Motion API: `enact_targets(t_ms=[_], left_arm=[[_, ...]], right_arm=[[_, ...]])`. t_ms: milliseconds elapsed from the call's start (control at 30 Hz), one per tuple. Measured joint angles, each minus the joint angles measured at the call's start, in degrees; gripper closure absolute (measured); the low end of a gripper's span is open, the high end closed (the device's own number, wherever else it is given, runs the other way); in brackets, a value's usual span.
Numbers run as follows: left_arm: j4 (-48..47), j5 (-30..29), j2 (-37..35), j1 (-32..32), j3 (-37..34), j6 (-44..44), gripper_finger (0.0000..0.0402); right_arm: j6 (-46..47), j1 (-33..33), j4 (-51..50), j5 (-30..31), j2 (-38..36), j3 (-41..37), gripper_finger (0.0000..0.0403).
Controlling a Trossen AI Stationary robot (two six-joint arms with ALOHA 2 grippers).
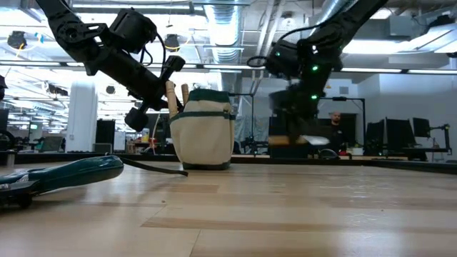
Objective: Pick & Place Garden tools in Gardening bag
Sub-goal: Put the top brown trowel into the white gardening bag
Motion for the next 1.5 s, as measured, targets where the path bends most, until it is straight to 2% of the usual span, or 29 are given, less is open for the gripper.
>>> enact_targets(t_ms=[167,333,400,567,800,867,1100,1200,1300,1400,1500], left_arm=[[0.0,0.31,0.0,0.0,0.0,0.11,0.04],[0.15,1.57,0.0,0.0,0.0,0.97,0.04],[0.41,2.22,-0.05,0.0,0.0,1.5,0.04],[0.83,3.01,-0.13,0.0,-0.02,1.62,0.04],[1.38,5.51,-0.15,0.0,-0.02,1.63,0.04],[1.44,6.18,-0.15,0.0,-0.02,1.62,0.04],[2.2,9.12,-0.15,0.0,-0.02,2.83,0.04],[2.55,10.18,-0.15,0.0,-0.02,3.12,0.04],[3.13,10.41,-0.15,0.0,-0.04,3.1,0.04],[3.44,10.43,-0.15,0.0,-0.04,3.13,0.04],[3.62,11.07,-0.15,0.0,-0.04,4.11,0.04]], right_arm=[[2.71,3.75,-12.96,-13.09,-2.41,-0.02,0.0348],[3.44,6.41,-17.04,-23.84,-6.84,-0.02,0.0348],[3.8,7.27,-18.25,-26.15,-7.06,-0.21,0.0348],[1.64,9.8,-22.8,-26.76,-3.78,-2.2,0.0348],[2.78,14.24,-22.88,-27.03,-1.75,-3.96,0.0344],[3.96,14.94,-22.97,-27.04,-2.27,-3.93,0.0323],[7.53,15.02,-25.17,-27.24,-2.57,-3.89,0.0214],[14.53,14.63,-26.22,-27.51,-2.54,-3.36,0.0179],[26.48,12.69,-30.99,-30.38,-2.54,-0.06,0.0157],[43.86,10.56,-36.52,-31.05,-2.54,3.15,0.015],[66.78,8.96,-38.96,-31.31,-2.54,4.69,0.0149]])
